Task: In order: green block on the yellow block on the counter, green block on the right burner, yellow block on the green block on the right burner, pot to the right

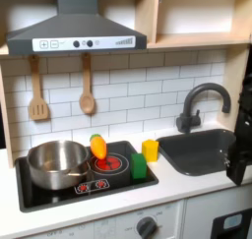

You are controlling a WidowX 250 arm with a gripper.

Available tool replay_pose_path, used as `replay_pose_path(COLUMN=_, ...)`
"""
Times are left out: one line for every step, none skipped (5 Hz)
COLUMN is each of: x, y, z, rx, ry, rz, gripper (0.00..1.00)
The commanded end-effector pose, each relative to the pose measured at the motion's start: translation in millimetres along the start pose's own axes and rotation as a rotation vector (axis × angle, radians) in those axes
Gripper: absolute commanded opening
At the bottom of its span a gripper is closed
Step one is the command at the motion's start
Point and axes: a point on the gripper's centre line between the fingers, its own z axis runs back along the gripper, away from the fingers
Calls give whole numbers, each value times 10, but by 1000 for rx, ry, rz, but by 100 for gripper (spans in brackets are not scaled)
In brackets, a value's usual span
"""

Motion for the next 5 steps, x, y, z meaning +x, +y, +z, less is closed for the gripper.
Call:
replay_pose_path(x=172, y=43, z=-159, rx=-22, ry=-10, rz=-22, gripper=100)
replay_pose_path(x=303, y=57, z=-212, rx=-21, ry=-25, rz=-27, gripper=100)
replay_pose_path(x=466, y=104, z=-308, rx=-33, ry=-33, rz=-14, gripper=100)
replay_pose_path(x=638, y=140, z=-354, rx=-30, ry=-37, rz=-1, gripper=100)
replay_pose_path(x=831, y=221, z=-408, rx=-39, ry=-52, rz=18, gripper=100)
